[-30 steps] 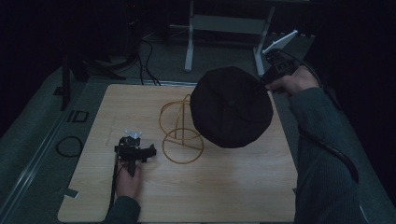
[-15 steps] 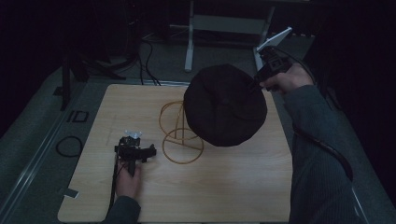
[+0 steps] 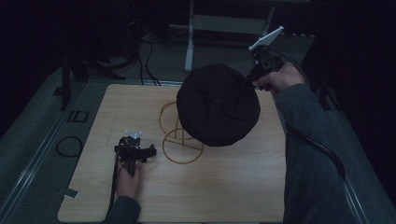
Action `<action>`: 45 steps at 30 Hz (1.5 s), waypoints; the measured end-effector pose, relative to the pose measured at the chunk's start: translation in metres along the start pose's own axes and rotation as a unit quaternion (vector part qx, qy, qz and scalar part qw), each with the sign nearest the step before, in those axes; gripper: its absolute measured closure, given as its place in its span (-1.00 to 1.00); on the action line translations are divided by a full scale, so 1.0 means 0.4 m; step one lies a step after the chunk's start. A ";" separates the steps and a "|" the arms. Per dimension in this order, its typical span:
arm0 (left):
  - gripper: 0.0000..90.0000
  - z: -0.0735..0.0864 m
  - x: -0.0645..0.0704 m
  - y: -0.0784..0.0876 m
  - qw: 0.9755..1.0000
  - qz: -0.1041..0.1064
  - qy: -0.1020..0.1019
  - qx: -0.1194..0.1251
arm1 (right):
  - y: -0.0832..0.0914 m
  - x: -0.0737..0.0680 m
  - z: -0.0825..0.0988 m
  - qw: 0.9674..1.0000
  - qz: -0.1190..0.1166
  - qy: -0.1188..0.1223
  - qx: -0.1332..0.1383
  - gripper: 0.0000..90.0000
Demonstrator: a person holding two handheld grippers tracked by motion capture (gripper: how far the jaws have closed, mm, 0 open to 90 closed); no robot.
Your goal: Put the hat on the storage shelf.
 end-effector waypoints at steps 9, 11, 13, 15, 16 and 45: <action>-0.97 0.000 -0.001 0.000 1.000 -0.001 -0.001 0.000 | -0.008 -0.035 -0.018 1.000 -0.007 0.009 0.002 0.69; -0.97 0.000 0.000 0.000 1.000 0.000 -0.001 0.000 | -0.009 -0.041 -0.020 1.000 -0.008 0.010 0.001 0.69; -0.97 0.000 0.000 0.000 1.000 0.000 -0.001 0.000 | -0.010 -0.045 -0.023 1.000 -0.008 0.010 0.001 0.69; -0.97 0.000 0.000 0.000 1.000 0.000 -0.001 -0.001 | -0.010 -0.050 -0.026 1.000 -0.008 0.011 0.001 0.69; -0.97 0.000 0.000 0.000 1.000 0.000 -0.001 -0.001 | -0.010 -0.053 -0.027 1.000 -0.007 0.011 0.002 0.69; -0.97 0.000 -0.001 0.001 1.000 0.000 -0.003 -0.003 | -0.058 -0.126 -0.062 1.000 -0.013 0.025 -0.006 0.66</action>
Point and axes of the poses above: each handheld gripper's, and its own axes: y roughly backward along the jaws, z roughly out of its underside, x roughly to its right, the point moved 6 cm from there along -y, roughly forward along the jaws, and after that the axes turned 1 degree about -x, right-handed, at the moved point
